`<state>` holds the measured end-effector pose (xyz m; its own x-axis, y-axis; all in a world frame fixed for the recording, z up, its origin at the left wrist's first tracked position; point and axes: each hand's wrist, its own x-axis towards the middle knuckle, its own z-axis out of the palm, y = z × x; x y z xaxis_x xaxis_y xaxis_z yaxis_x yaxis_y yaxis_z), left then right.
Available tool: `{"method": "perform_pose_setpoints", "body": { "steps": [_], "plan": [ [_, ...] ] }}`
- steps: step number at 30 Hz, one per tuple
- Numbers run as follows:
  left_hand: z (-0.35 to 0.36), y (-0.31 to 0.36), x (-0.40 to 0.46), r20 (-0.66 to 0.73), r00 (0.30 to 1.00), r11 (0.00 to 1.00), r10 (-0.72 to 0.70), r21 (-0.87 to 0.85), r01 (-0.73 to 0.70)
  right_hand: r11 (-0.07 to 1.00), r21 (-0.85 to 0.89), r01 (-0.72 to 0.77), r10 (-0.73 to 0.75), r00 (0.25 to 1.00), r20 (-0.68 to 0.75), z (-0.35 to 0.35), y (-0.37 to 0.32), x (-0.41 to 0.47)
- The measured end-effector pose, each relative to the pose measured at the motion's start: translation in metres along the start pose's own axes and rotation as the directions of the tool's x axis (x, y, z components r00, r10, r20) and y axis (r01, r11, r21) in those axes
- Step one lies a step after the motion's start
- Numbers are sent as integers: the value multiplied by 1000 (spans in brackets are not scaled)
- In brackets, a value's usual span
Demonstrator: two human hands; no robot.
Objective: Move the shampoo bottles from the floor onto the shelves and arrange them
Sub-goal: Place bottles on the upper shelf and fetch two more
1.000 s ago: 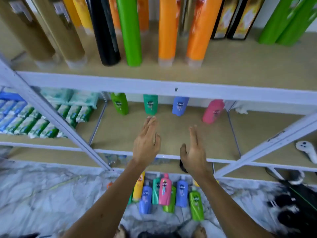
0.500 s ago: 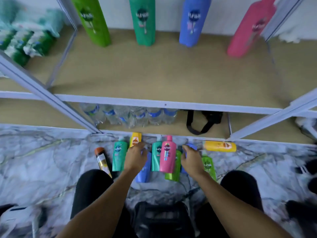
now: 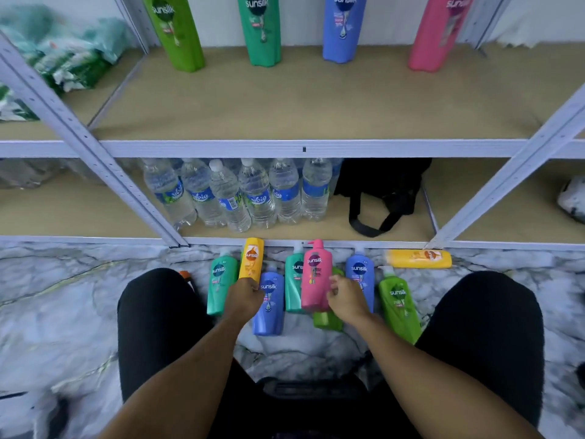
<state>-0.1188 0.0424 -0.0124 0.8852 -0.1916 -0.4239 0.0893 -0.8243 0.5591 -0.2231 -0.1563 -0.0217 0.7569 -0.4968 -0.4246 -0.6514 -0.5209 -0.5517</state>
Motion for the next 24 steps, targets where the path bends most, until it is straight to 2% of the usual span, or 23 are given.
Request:
{"method": "perform_pose_setpoints", "body": {
  "steps": [3, 9, 15, 17, 24],
  "plan": [
    [6, 12, -6, 2, 1000, 994, 22, -105, -22, 999, 45, -22, 24, 999, -26, -7, 5, -28],
    [24, 22, -26, 63, 991, 985, 121, -134, -112, 992, 87, -87, 93, 994, -62, -21, 8, -57],
    [18, 24, -24, 42, 986, 981, 164, -115, -159, 990, 140, -20, 27, 998, -51, -19, -3, -62],
    [12, 17, -18, 11, 991, 982, 130, -143, -127, 990, 140, -11, 13, 1000, -16, -14, -4, -54],
    [1, -41, 19, -27, 991, 981, -129, -149, 123, 992, 127, -4, -6, 997, 83, 22, -19, -6]
  ]
}}
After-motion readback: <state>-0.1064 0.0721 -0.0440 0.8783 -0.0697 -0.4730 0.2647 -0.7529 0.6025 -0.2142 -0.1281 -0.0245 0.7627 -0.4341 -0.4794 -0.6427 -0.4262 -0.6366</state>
